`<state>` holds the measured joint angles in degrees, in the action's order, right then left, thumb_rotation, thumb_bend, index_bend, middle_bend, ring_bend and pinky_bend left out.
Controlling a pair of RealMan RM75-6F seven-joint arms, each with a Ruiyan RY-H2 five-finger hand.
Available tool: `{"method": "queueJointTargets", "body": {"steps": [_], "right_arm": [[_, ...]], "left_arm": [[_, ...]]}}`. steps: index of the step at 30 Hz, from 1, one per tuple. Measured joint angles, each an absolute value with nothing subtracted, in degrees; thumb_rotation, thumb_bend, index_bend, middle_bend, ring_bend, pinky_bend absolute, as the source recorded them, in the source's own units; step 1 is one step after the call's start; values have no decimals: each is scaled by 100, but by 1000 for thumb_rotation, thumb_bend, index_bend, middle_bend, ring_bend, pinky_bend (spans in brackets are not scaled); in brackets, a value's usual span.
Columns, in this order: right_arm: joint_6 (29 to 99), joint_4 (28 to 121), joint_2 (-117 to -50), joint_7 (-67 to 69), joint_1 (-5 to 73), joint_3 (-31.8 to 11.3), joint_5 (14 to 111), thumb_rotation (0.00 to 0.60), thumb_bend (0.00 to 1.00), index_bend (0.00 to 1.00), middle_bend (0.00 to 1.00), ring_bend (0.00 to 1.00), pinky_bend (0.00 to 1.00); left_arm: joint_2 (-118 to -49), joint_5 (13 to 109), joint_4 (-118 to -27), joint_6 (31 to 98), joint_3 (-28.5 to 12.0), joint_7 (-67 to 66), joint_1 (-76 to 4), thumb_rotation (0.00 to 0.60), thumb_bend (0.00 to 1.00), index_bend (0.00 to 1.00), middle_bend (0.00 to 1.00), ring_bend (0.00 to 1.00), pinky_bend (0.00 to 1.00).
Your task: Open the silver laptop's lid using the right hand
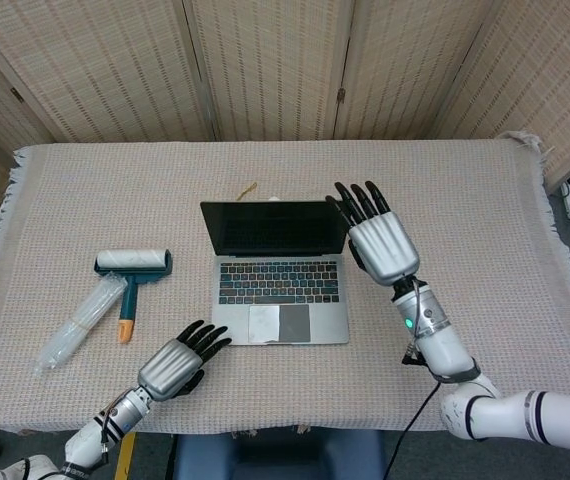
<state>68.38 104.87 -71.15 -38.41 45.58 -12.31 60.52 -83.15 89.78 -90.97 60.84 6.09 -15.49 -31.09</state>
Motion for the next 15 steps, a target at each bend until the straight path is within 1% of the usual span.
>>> {"method": "queueJointTargets", "body": {"steps": [7,11,15], "right_arm": [[7414,10947,-6284,-2875,3533,-502,7106,600,622,0,0,0,0],[7752,10950,-6036,-2286,2989,-114,7653,600,622,0,0,0,0],[8174,10726,-5901,-1635,2418,212,8137,600,622,0,0,0,0]], "left_arm": [[-7831,8970,-9355,6628,539,-1441,-2848,600,665,30,0,5,0],[-7468,8887,-9489,7001,449,-1209,-2645,600,665,31,0,9,0],[-7122,8772,-9571,7457,352,-932,-2359,600,665,33,0,9,0]]}}
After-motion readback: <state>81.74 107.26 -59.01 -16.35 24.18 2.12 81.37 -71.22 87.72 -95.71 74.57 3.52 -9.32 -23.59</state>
